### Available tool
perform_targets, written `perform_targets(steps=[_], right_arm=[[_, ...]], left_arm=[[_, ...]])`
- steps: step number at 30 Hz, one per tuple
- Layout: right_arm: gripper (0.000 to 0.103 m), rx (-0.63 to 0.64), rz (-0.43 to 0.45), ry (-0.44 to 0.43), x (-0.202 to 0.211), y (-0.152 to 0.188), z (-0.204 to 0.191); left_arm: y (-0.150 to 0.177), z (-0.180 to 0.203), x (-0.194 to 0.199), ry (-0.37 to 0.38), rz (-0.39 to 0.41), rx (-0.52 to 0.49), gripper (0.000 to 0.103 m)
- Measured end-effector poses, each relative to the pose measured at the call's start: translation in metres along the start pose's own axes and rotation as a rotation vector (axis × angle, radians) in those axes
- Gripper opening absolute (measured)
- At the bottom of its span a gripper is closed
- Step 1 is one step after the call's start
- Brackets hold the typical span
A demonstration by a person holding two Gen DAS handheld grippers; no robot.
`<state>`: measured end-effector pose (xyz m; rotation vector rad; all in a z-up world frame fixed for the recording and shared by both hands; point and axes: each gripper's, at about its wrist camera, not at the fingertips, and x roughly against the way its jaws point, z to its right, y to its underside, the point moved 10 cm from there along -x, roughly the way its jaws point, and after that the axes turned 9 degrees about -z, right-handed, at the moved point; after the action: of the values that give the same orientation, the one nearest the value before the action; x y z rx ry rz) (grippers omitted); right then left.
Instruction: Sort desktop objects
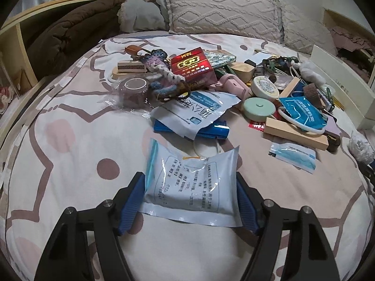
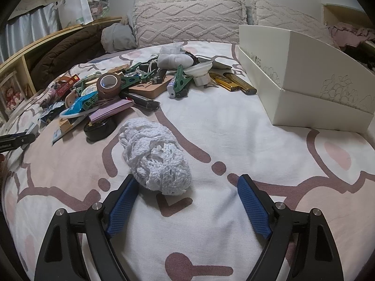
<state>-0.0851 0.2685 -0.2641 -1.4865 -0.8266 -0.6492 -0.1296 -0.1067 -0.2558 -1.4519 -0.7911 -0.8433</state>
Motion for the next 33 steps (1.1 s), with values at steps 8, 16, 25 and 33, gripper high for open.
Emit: perform_targets(steps=[8,16,25,33], right_arm=[[0.086,0.018,0.005,-0.067,0.007,-0.004,-0.009],[0.086,0.166,-0.017,-0.030,0.005,-0.017,-0.033],[0.051,0.181,-0.048,-0.014,-0.009,-0.022,-0.034],[0.045,0.191,-0.017,0.004,-0.005,-0.023,-0.036]], left_arm=[[0.000,-0.001,-0.005,-0.002,-0.005,-0.001,0.077],[0.002,-0.003,-0.008,0.043,-0.024,0.037,0.077],[0.003,-0.003,-0.008,0.051,-0.020,0.041,0.076],[0.001,-0.003,-0.004,0.037,-0.001,0.043,0.074]])
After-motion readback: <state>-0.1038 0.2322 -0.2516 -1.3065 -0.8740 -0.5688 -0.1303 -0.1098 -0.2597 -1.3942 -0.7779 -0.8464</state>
